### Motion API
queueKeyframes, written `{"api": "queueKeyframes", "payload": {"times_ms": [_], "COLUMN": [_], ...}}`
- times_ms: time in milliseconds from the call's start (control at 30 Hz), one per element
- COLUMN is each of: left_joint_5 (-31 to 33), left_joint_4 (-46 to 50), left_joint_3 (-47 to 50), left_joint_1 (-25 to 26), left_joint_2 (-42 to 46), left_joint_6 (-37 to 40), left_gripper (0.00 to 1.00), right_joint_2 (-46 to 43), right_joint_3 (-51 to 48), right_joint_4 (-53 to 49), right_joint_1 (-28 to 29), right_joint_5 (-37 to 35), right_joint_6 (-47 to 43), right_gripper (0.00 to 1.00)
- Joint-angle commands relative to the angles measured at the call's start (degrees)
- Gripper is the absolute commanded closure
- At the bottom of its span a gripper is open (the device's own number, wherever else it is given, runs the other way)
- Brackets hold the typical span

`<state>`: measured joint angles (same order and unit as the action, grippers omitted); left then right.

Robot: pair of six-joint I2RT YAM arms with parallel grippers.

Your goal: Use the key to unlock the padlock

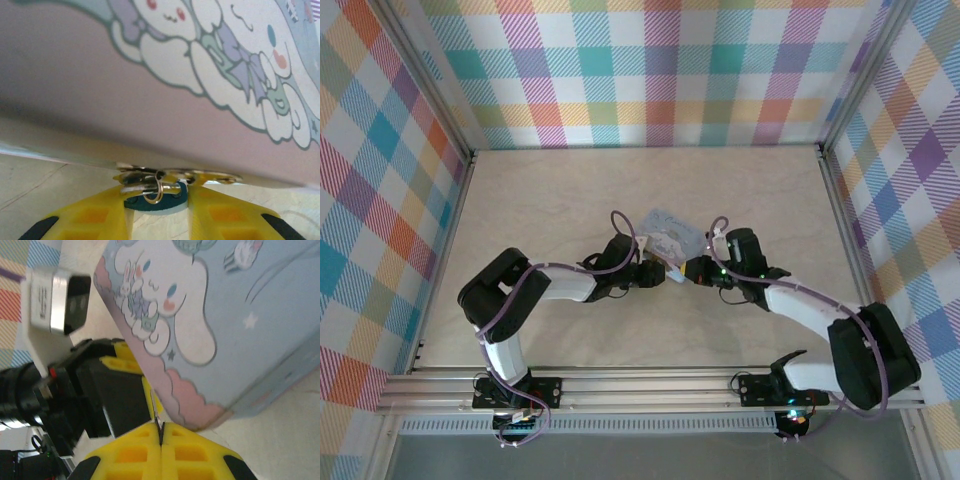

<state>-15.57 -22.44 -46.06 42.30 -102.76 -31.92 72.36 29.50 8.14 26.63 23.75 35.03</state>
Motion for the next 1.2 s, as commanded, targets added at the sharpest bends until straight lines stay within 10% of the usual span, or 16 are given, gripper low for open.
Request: {"api": "queueKeyframes", "payload": {"times_ms": [0,1167], "left_joint_5": [-2.2,-5.3], "left_joint_4": [1.4,8.1], "left_joint_3": [-3.0,-7.7], "left_joint_1": [0.3,0.8], "left_joint_2": [0.9,2.2], "left_joint_6": [-3.8,-21.4], "left_gripper": [0.7,0.77], "right_joint_2": [-2.3,5.9], "right_joint_3": [-3.0,-14.8], "right_joint_4": [3.5,32.4], "right_joint_1": [1.8,5.1], "right_joint_5": [-2.3,-9.8], "right_joint_6": [-2.1,-4.7], "right_gripper": [1.0,1.0]}}
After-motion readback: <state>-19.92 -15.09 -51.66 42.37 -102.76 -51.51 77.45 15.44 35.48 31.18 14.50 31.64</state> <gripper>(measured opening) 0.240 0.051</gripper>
